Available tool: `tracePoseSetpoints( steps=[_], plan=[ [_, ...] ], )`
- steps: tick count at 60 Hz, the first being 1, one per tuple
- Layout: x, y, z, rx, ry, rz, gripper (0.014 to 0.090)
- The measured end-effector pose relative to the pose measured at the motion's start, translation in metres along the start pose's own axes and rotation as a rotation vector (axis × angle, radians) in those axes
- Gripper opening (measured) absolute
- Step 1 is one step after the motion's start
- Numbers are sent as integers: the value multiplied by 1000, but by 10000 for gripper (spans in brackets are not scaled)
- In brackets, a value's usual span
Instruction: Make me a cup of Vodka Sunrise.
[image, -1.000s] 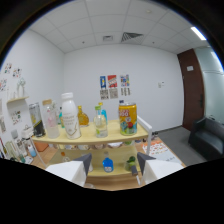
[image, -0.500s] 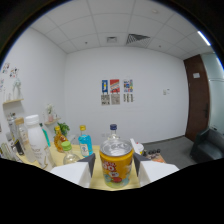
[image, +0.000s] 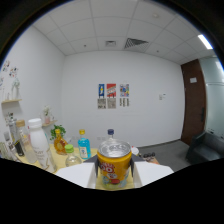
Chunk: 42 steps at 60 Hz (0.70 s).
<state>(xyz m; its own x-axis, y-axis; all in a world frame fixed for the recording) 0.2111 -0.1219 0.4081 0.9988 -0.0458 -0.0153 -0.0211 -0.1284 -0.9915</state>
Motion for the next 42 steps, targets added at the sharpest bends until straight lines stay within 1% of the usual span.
tracePoseSetpoints(
  steps=[6,10,18,22,32,37,42],
  plan=[
    [-8,-13,-30,41,-10,5,509],
    [-17,-12,-50,52,-22,5,508],
    [-35,17,-84,28,-29,36,508],
    [-46,47,-91,-8,-34,66,507],
    [-69,141,-89,-138,-22,95,505],
    [-75,183,-87,-211,5,101,504],
    [-79,211,-83,-250,31,79,505]
  ],
)
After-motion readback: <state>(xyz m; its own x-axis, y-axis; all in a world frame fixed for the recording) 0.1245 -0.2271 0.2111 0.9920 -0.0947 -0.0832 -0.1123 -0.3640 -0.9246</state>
